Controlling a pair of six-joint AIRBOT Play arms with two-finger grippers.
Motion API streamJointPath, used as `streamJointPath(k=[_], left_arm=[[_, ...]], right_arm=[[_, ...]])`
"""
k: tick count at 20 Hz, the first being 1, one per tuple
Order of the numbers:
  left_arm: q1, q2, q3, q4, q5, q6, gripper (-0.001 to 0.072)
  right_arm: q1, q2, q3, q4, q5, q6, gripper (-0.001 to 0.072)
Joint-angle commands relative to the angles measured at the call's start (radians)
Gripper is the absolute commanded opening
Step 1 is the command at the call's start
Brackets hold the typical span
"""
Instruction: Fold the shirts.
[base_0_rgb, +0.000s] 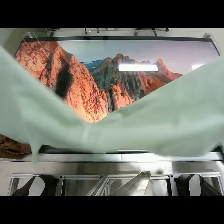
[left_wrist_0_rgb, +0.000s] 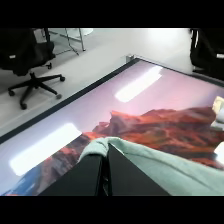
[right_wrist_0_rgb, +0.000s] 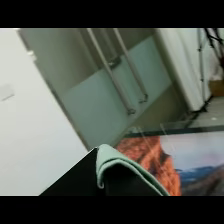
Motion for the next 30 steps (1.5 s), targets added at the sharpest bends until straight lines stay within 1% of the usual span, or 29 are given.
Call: streamJointPath(k=[1, 3, 5, 7, 8, 9, 10, 11, 12, 13, 15, 17, 19, 20, 21, 22, 23, 25, 26, 27, 28, 30], left_arm=[[-0.127, -0.171, -0.101, 0.082, -0.024, -0.007, 0.002], [-0.294, -0.349, -0.174, 0.214, -0.083, 0.022, 0.002], [-0.43, -0.575, -0.192, 0.32, -0.213, 0.032, 0.0022], [-0.5, -0.809, -0.114, 0.343, -0.278, 0.029, 0.0022], [-0.519, -0.932, -0.044, 0.337, -0.278, -0.005, 0.0026], [-0.529, -1.035, 0.033, 0.339, -0.262, -0.078, 0.0074], [-0.53, -1.134, 0.126, 0.332, -0.233, -0.175, 0.0413], [-0.524, -1.208, 0.212, 0.332, -0.187, -0.272, 0.072], [-0.51, -1.262, 0.292, 0.331, -0.119, -0.333, 0.0716], [-0.487, -1.292, 0.354, 0.329, -0.047, -0.373, 0.0716], [-0.441, -1.272, 0.346, 0.293, 0.02, -0.392, 0.0715], [-0.386, -1.183, 0.219, 0.292, 0.063, -0.389, 0.0714], [-0.348, -1.096, 0.072, 0.301, 0.129, -0.386, 0.0714], [-0.335, -1.038, -0.027, 0.343, 0.153, -0.386, 0.0714], [-0.327, -0.97, -0.142, 0.401, 0.152, -0.37, 0.0714], [-0.32, -0.901, -0.258, 0.457, 0.13, -0.352, 0.0714], [-0.314, -0.819, -0.39, 0.509, 0.092, -0.34, 0.0713], [-0.299, -0.661, -0.648, 0.566, 0.005, -0.332, 0.0714], [-0.292, -0.582, -0.778, 0.581, -0.05, -0.348, 0.0714], [-0.286, -0.515, -0.899, 0.589, -0.101, -0.389, 0.0714], [-0.286, -0.467, -0.999, 0.602, -0.138, -0.43, 0.0714], [-0.286, -0.409, -1.16, 0.624, -0.179, -0.467, 0.0714]], right_arm=[[0.126, -0.167, -0.031, -0.268, -0.155, -0.011, 0.0018], [0.275, -0.325, -0.089, -0.338, -0.277, -0.032, 0.0018], [0.4, -0.523, -0.122, -0.412, -0.465, -0.039, 0.0018], [0.453, -0.716, -0.119, -0.406, -0.597, -0.039, 0.0018], [0.462, -0.813, -0.111, -0.388, -0.653, -0.04, 0.0019], [0.46, -0.894, -0.097, -0.363, -0.671, -0.04, 0.0056], [0.449, -0.964, -0.074, -0.348, -0.657, -0.06, 0.0318], [0.432, -1.008, -0.05, -0.345, -0.613, -0.07, 0.0589], [0.407, -1.032, -0.028, -0.346, -0.553, -0.074, 0.0644], [0.38, -1.032, -0.013, -0.346, -0.502, -0.094, 0.0644], [0.309, -1.001, 0.003, -0.345, -0.401, -0.103, 0.0644], [0.224, -0.934, 0.003, -0.346, -0.282, -0.137, 0.0644], [0.157, -0.864, 0.0, -0.364, -0.15, -0.145, 0.0643], [0.14, -0.83, -0.008, -0.4, -0.115, -0.145, 0.0643], [0.131, -0.79, -0.031, -0.445, -0.102, -0.142, 0.0636], [0.131, -0.75, -0.071, -0.472, -0.101, -0.142, 0.0547], [0.132, -0.707, -0.131, -0.486, -0.103, -0.145, 0.0526], [0.132, -0.626, -0.268, -0.488, -0.127, -0.156, 0.0526], [0.132, -0.591, -0.325, -0.489, -0.148, -0.175, 0.0526], [0.132, -0.561, -0.373, -0.484, -0.163, -0.197, 0.0526], [0.132, -0.539, -0.404, -0.483, -0.177, -0.197, 0.0526], [0.132, -0.518, -0.419, -0.484, -0.177, -0.197, 0.0526]])
